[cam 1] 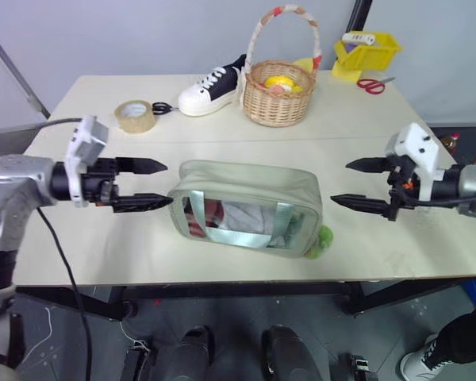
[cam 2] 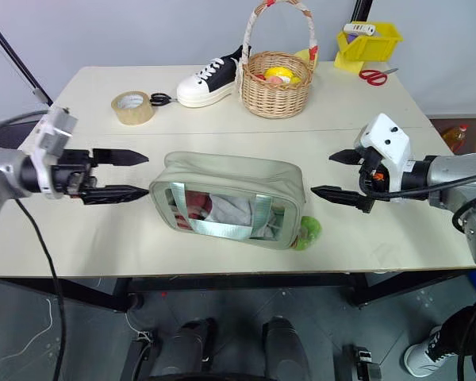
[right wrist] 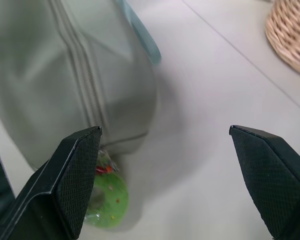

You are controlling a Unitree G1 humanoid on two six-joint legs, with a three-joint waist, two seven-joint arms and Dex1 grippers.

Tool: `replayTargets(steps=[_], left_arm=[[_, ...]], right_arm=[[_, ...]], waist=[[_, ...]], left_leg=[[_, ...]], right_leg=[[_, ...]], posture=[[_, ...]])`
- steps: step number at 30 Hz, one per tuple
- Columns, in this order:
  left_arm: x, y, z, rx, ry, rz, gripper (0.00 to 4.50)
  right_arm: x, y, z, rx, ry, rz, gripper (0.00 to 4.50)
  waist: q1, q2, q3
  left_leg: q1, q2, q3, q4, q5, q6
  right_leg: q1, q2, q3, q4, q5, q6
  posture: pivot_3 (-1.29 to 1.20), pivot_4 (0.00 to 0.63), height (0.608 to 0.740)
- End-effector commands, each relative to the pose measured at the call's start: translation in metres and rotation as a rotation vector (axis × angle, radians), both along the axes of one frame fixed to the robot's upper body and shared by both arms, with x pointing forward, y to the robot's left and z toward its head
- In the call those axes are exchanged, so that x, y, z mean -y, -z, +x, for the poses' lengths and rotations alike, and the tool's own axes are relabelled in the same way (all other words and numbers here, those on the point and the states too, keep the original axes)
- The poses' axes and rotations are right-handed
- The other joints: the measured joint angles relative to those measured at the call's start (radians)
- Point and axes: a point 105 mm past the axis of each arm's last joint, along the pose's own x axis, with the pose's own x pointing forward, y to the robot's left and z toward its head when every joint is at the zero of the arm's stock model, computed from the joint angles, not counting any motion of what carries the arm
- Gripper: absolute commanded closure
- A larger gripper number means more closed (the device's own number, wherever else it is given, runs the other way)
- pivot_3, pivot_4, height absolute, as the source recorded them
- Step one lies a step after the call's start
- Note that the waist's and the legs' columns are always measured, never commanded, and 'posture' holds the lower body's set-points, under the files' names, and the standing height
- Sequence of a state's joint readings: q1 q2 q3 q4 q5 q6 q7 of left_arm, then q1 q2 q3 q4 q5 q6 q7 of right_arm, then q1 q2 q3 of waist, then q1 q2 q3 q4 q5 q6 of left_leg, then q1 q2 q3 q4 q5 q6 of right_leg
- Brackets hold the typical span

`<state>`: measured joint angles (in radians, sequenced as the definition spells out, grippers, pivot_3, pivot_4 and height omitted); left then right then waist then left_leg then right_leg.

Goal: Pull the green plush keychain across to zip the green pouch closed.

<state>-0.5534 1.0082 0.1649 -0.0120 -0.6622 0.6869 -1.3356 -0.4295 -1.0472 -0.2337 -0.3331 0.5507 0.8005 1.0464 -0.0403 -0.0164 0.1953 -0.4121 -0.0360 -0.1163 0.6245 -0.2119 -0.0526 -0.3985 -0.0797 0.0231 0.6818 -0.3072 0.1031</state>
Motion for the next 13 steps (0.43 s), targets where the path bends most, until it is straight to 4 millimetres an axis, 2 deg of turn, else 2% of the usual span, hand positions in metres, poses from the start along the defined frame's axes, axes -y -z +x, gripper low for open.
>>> replayTargets(steps=[1,7,13], left_arm=[[-0.020,-0.005,-0.001,0.026,-0.052,0.025,0.04],[-0.024,-0.011,-0.004,0.048,-0.033,-0.004,0.04],[-0.023,-0.012,-0.009,0.039,0.001,-0.020,0.04]], right_arm=[[-0.008,-0.026,-0.019,0.108,-0.099,0.029,0.24],[-0.007,-0.034,-0.040,0.083,-0.198,0.017,0.24],[0.003,-0.024,-0.039,0.021,-0.170,-0.022,0.24]], waist=[[0.001,0.000,0.000],[0.008,-0.001,0.001],[0.014,-0.001,0.001]], left_leg=[[0.000,0.000,0.000,0.000,0.000,0.000],[0.000,0.000,0.000,-0.001,0.000,0.000],[0.000,0.000,0.000,-0.001,0.000,0.000]], right_leg=[[0.000,0.000,0.000,0.000,0.000,0.000],[0.000,-0.002,0.000,-0.001,0.000,0.000],[-0.001,-0.003,0.001,-0.001,-0.002,-0.003]], posture=[[0.00,0.150,0.695],[0.00,0.150,0.695],[0.00,0.150,0.695]])
